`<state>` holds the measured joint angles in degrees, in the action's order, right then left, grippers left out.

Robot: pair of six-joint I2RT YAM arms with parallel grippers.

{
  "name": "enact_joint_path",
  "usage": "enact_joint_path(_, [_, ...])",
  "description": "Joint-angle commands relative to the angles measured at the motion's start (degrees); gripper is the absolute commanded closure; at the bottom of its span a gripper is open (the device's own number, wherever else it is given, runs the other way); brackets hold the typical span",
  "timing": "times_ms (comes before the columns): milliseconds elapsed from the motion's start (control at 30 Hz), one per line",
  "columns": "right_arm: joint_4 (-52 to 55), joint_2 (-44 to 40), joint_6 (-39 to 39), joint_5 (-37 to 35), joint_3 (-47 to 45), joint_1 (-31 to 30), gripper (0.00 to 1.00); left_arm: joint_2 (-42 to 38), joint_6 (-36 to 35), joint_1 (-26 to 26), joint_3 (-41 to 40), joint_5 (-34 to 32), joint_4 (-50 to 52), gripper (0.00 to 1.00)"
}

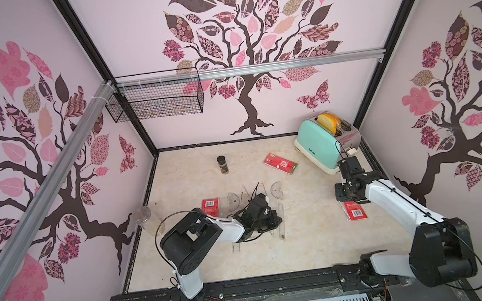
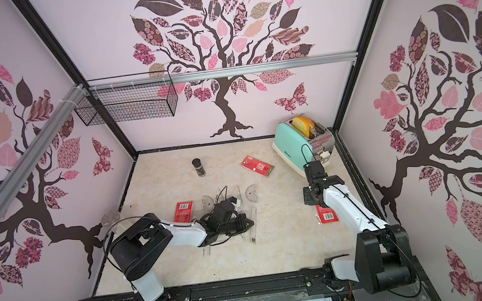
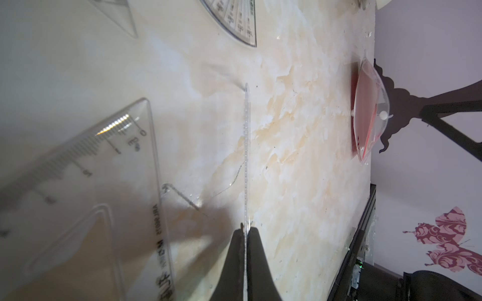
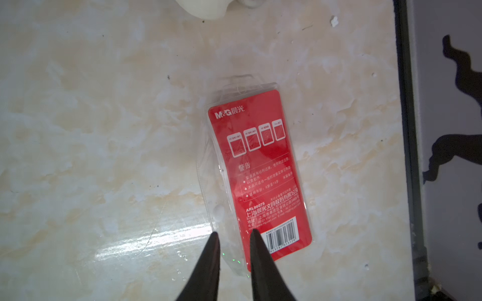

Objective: Open the ruler set and take out the ruler
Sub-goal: Place the ruler set bag at the center of the board.

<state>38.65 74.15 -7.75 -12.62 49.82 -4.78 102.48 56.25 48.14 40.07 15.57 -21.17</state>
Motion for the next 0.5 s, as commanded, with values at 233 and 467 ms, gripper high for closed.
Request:
enact_joint_path(233, [-0.64, -4.01, -0.21, 2.13, 1.87, 0.49, 0.67, -1.59, 2.85, 1.24, -1.14, -3.60, 4.12, 0.73])
enact_joint_path(467, [-4.84, -8.82, 0.19, 10.30, 1.86, 0.49, 0.61, -3.21, 2.38, 2.09, 0.13, -5.20, 6.14, 0.64])
